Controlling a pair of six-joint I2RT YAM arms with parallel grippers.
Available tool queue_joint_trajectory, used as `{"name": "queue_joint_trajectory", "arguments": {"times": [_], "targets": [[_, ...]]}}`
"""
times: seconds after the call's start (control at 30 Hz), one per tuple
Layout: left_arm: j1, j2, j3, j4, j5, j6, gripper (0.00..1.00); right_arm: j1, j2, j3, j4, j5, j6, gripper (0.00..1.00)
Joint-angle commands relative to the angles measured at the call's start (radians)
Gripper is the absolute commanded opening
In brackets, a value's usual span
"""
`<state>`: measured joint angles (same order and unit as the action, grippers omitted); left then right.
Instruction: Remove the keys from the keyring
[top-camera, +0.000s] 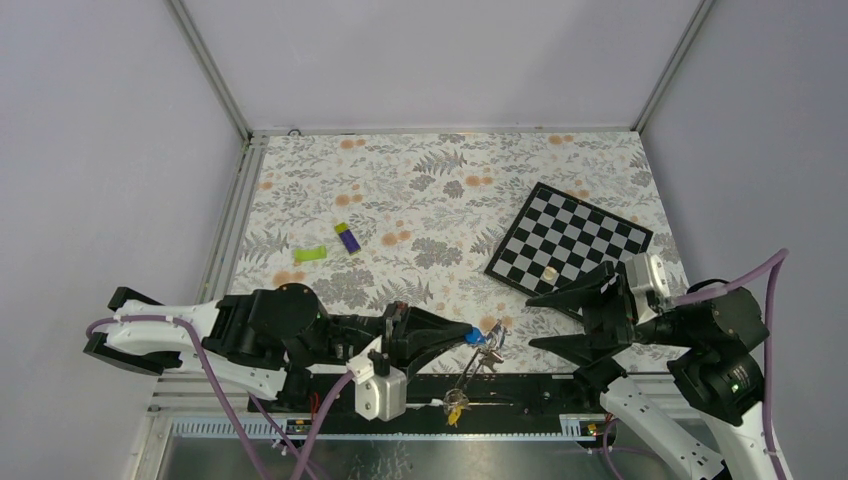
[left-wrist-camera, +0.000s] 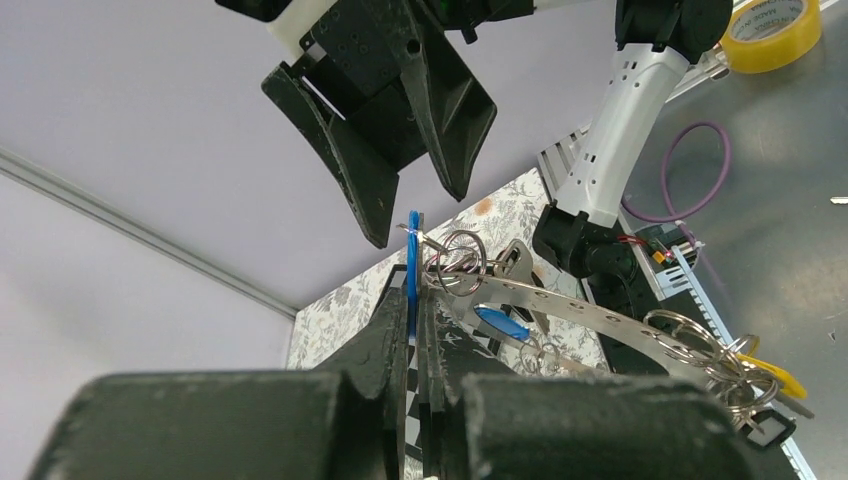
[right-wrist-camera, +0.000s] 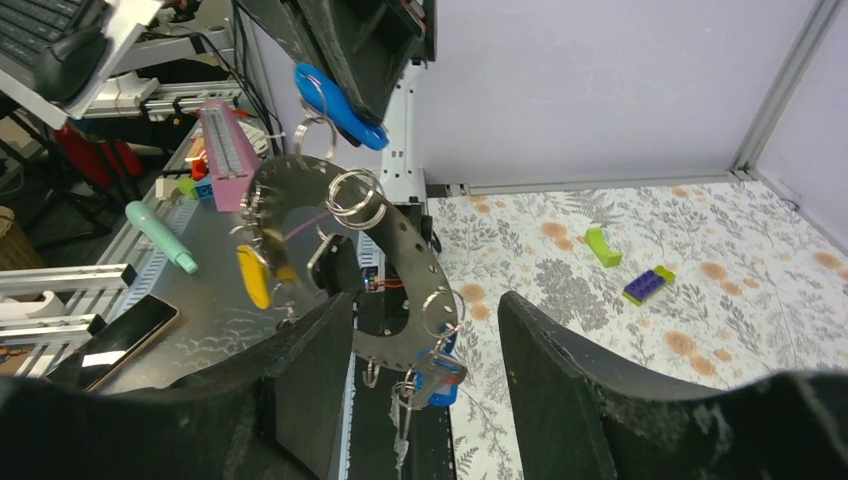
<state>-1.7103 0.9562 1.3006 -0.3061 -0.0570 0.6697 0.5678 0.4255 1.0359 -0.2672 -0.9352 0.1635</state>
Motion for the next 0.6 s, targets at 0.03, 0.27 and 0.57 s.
{"name": "queue_joint_trajectory", "arguments": {"times": [0.03,0.27,0.57], "targets": [[-0.005,-0.03,0.011,0.096,0.024,0.02,0.0,0.003,0.001,-0.018,-0.108,0.08,-0.079,0.61],[-0.005,-0.034,0.009,0.107,0.025,0.02,0.0,0.002,-0.061,-0.162,-0.02,0.118,-0.02,0.63],[-0.004,-0.028,0.002,0.126,0.014,0.026,0.0,0.003,-0.114,-0.341,0.331,0.086,0.261,0.64]]}}
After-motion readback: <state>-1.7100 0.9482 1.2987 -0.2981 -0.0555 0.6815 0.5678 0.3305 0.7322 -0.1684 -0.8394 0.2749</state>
